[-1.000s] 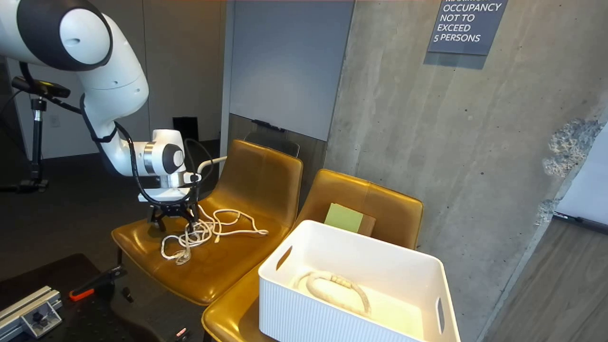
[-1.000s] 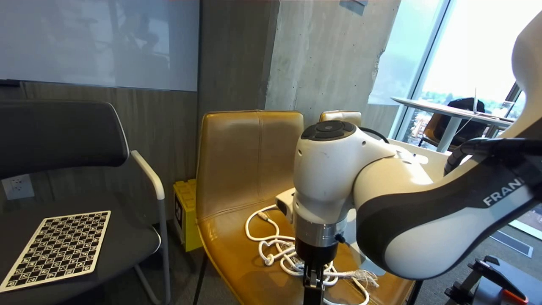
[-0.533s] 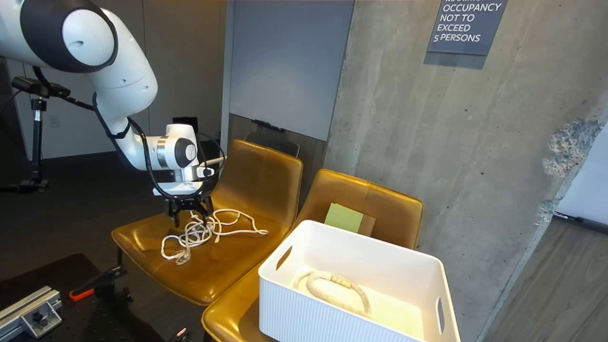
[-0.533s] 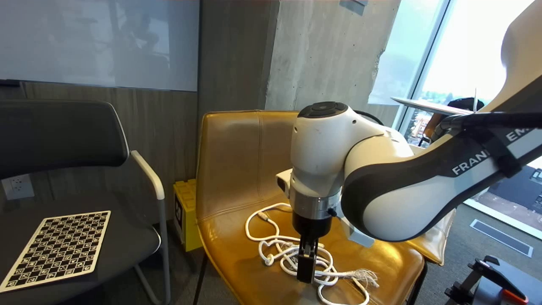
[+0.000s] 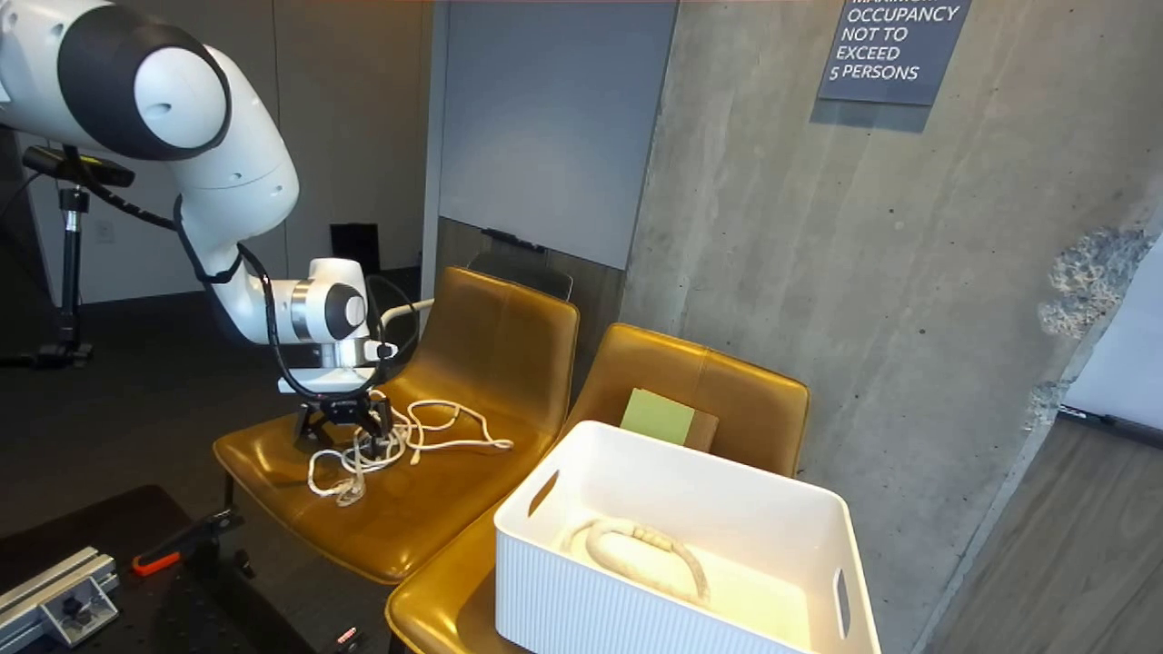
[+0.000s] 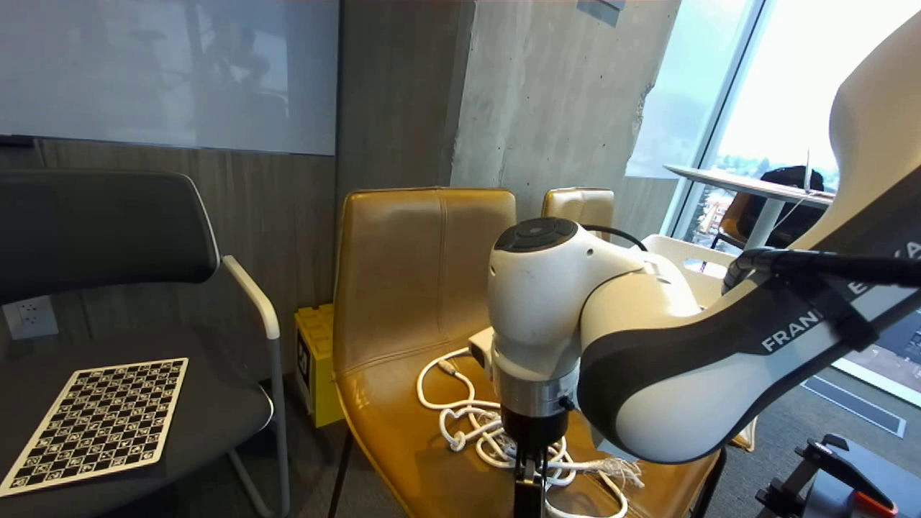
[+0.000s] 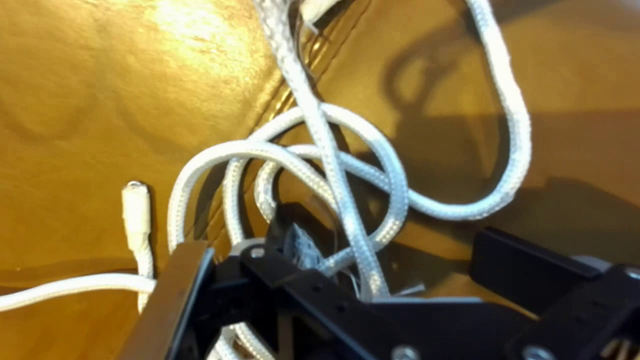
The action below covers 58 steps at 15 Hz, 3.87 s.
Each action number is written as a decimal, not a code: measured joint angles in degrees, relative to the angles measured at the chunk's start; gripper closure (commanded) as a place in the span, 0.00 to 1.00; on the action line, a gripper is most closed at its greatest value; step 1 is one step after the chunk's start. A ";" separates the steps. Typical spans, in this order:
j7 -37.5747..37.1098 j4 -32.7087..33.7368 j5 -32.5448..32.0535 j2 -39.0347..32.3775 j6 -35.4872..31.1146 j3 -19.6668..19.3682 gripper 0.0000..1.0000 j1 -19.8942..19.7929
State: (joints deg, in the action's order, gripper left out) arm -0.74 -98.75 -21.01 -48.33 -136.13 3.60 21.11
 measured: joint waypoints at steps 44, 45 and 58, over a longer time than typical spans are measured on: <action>8.45 25.57 -2.01 39.51 34.37 4.60 1.00 -1.99; 9.05 27.18 -2.03 39.38 35.22 4.61 1.00 -2.31; 9.93 34.75 -3.30 37.00 41.67 4.44 0.60 -2.36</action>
State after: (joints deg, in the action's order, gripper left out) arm 9.19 -64.00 -24.32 -11.33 -94.47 8.04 18.76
